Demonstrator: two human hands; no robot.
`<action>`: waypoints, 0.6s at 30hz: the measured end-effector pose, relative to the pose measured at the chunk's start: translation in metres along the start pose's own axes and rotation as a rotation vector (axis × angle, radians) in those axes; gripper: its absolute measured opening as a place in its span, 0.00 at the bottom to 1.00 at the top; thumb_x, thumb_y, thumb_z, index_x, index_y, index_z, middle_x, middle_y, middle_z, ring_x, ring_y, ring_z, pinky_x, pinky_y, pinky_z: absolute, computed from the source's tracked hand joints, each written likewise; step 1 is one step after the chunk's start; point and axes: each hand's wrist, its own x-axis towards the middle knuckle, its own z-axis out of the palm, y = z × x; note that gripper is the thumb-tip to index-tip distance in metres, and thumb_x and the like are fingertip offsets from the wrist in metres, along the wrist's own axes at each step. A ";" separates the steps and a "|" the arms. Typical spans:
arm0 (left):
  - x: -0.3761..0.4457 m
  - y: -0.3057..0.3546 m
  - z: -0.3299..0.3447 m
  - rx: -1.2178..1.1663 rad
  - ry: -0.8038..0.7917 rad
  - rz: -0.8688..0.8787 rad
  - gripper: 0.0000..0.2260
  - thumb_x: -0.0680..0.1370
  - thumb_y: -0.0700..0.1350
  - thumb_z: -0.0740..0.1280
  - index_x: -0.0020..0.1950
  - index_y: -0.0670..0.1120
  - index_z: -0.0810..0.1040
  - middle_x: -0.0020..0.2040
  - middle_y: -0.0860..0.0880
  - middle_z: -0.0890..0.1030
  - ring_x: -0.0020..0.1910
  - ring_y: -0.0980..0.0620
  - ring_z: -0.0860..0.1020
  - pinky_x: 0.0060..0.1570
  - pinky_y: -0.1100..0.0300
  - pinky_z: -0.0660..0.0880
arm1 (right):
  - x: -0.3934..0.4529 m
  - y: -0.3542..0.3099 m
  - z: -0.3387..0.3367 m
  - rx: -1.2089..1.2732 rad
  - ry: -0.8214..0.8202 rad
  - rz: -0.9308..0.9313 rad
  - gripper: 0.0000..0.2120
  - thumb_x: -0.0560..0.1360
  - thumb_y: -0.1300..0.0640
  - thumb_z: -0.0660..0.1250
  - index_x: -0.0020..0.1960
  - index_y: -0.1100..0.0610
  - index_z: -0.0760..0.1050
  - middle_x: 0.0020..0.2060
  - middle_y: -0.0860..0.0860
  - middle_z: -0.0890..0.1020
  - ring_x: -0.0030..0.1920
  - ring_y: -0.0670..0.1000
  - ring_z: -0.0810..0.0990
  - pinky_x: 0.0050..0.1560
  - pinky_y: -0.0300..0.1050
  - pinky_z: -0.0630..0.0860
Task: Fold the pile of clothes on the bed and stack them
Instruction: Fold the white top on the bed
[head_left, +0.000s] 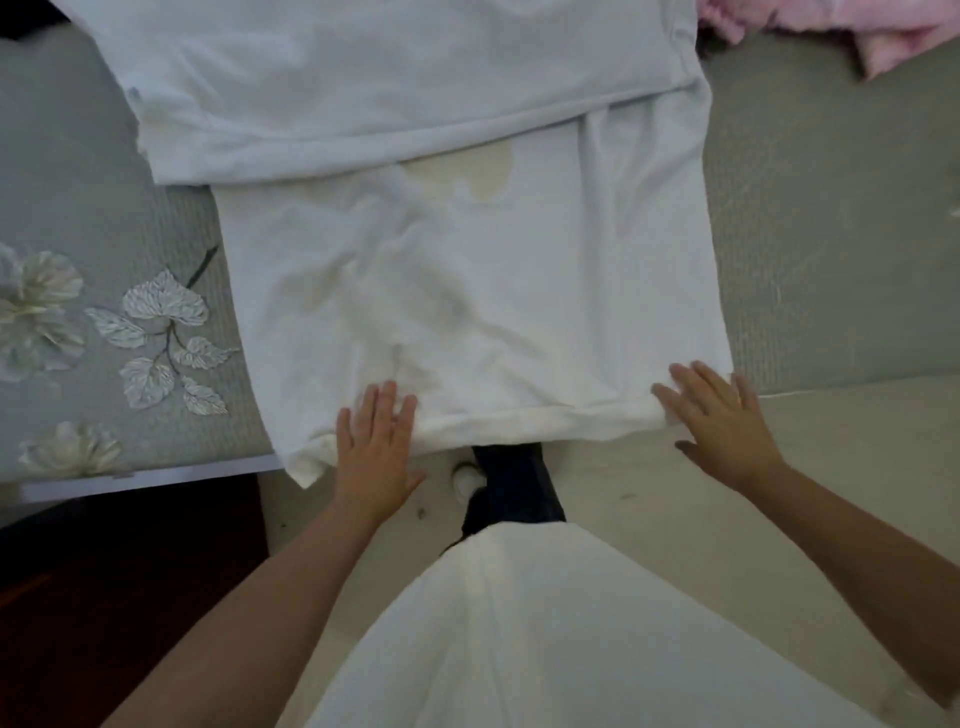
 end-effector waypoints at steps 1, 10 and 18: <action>0.002 -0.001 0.005 -0.006 0.044 -0.007 0.41 0.70 0.51 0.72 0.75 0.43 0.52 0.75 0.40 0.47 0.74 0.38 0.46 0.70 0.41 0.43 | 0.004 0.001 -0.004 0.003 0.019 0.060 0.31 0.57 0.70 0.77 0.60 0.63 0.76 0.59 0.65 0.76 0.59 0.67 0.75 0.57 0.69 0.68; 0.005 0.015 0.021 -0.009 0.118 -0.095 0.39 0.74 0.50 0.67 0.75 0.40 0.47 0.75 0.38 0.44 0.74 0.39 0.42 0.68 0.37 0.40 | -0.007 0.034 -0.050 -0.158 0.281 -0.157 0.13 0.52 0.72 0.58 0.34 0.70 0.76 0.27 0.64 0.73 0.29 0.62 0.76 0.35 0.53 0.73; 0.008 0.045 0.022 -0.074 0.222 -0.199 0.24 0.80 0.35 0.52 0.74 0.34 0.48 0.74 0.33 0.44 0.73 0.36 0.44 0.68 0.38 0.41 | -0.031 0.058 -0.007 -0.360 -0.021 0.119 0.21 0.74 0.65 0.56 0.67 0.58 0.65 0.57 0.57 0.71 0.56 0.57 0.70 0.56 0.49 0.61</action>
